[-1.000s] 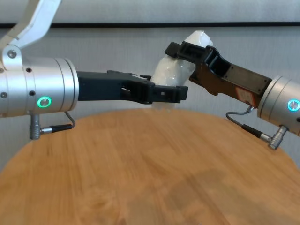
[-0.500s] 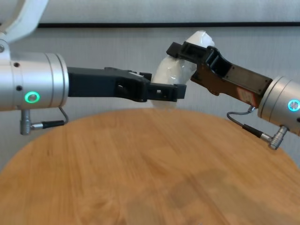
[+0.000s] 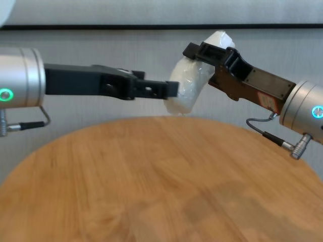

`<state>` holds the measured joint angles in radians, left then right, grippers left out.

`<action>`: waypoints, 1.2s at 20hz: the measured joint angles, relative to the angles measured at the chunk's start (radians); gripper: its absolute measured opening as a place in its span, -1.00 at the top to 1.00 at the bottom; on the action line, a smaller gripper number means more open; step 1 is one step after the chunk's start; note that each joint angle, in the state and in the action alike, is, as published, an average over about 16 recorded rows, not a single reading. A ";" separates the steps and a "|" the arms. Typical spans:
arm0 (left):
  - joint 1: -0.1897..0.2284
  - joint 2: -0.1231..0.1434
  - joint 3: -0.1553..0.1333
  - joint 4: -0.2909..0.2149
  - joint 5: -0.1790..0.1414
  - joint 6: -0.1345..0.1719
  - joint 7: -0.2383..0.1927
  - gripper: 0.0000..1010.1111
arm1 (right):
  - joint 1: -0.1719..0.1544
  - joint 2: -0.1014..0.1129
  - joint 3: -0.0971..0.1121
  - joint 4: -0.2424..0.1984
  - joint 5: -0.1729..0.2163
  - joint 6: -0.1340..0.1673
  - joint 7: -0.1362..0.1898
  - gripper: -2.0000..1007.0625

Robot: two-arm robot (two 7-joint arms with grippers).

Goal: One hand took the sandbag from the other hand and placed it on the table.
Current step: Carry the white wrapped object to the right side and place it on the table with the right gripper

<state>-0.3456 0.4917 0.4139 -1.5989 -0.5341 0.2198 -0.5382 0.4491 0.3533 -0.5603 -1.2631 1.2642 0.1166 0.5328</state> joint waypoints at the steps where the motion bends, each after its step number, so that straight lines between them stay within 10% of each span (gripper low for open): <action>1: 0.005 0.000 -0.007 -0.002 -0.007 -0.005 0.011 -0.98 | -0.001 0.000 0.001 0.000 0.000 -0.001 0.000 0.06; 10: 0.067 -0.028 -0.063 -0.039 -0.022 -0.026 0.193 -0.98 | -0.003 -0.003 0.004 0.001 0.002 -0.004 0.005 0.06; 24: 0.142 -0.106 -0.092 -0.103 0.093 0.049 0.446 -0.98 | -0.004 -0.004 0.003 0.002 0.002 0.000 0.011 0.06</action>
<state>-0.2033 0.3858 0.3217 -1.7023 -0.4408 0.2685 -0.0925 0.4454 0.3495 -0.5577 -1.2608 1.2665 0.1162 0.5438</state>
